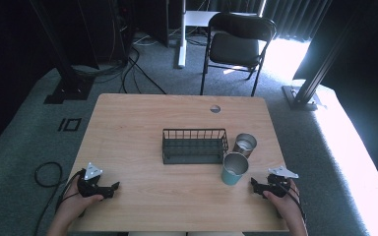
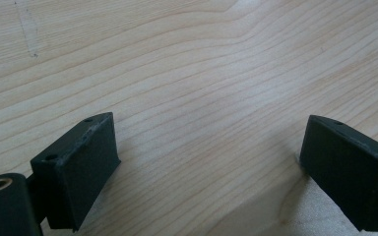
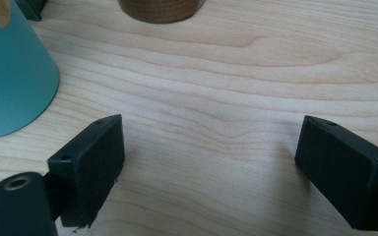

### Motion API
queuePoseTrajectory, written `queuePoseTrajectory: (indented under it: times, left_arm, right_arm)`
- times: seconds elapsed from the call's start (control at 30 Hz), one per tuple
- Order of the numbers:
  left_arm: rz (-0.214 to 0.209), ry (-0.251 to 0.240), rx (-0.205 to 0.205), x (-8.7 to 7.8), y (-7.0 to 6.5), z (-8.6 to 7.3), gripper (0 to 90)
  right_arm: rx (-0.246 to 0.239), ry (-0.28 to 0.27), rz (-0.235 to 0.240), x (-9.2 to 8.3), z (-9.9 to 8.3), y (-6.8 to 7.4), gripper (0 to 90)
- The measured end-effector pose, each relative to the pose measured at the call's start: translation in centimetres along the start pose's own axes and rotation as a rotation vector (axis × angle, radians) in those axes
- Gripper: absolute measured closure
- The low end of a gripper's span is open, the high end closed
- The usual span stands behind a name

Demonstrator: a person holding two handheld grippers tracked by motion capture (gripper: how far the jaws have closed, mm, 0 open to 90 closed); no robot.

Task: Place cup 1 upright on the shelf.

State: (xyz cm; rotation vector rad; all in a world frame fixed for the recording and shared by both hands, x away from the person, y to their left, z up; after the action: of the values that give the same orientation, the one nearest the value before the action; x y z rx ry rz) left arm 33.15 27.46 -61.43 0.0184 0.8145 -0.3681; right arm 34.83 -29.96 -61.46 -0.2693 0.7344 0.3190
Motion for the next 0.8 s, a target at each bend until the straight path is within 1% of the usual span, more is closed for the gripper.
queuePoseTrajectory:
  times: [0.27,0.4,0.43,0.47,0.5,0.53,0.63,0.7,0.77,0.8]
  left_arm:
    - [-0.001,0.002,0.002,0.0,0.0,0.0,8.1]
    - [-0.013,0.003,0.012,0.0,-0.2,0.0,8.1]
    - [-0.026,0.007,0.024,0.0,-0.5,0.0,8.1]
    - [-0.026,0.007,0.024,0.0,-0.5,0.0,8.1]
    - [-0.036,0.018,0.041,0.1,-0.9,0.0,8.1]
    - [-0.036,0.018,0.041,0.1,-0.9,0.0,8.1]
    - [-0.058,0.030,0.066,0.3,-1.8,0.1,8.1]
    - [-0.064,0.041,0.076,0.6,-2.4,0.3,8.1]
    - [-0.065,0.048,0.078,0.7,-2.5,0.4,8.1]
    - [-0.066,0.053,0.096,0.8,-2.9,0.6,8.1]
  right_arm:
    - [0.001,0.001,-0.001,0.0,0.0,0.0,11.1]
    - [0.001,0.001,-0.001,0.0,0.0,0.0,11.1]
    - [0.001,0.001,-0.001,0.0,0.0,0.0,11.1]
    - [0.001,0.001,-0.001,0.0,0.0,0.0,11.1]
    - [0.001,0.001,-0.001,0.0,0.0,0.0,11.1]
    - [0.001,0.001,-0.001,0.0,0.0,0.0,11.1]
    - [0.000,0.001,-0.001,0.0,0.0,0.0,11.1]
    - [0.001,0.001,-0.001,0.0,0.0,0.0,11.1]
    - [0.001,0.001,-0.001,0.0,0.0,0.0,11.1]
    - [0.001,0.001,-0.001,0.0,0.0,0.0,11.1]
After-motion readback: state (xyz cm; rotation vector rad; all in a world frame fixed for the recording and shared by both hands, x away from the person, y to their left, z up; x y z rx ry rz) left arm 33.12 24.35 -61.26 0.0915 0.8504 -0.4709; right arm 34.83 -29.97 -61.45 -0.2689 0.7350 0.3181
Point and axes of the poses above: each handheld gripper's, and its own axes: x roughly forward along the jaws, z roughly out of its top, y roughly to its left, the point moved 8 cm from there along x, roughly forward along the jaws, and after that the axes turned 11 degrees about -x, right-handed, at the moved point
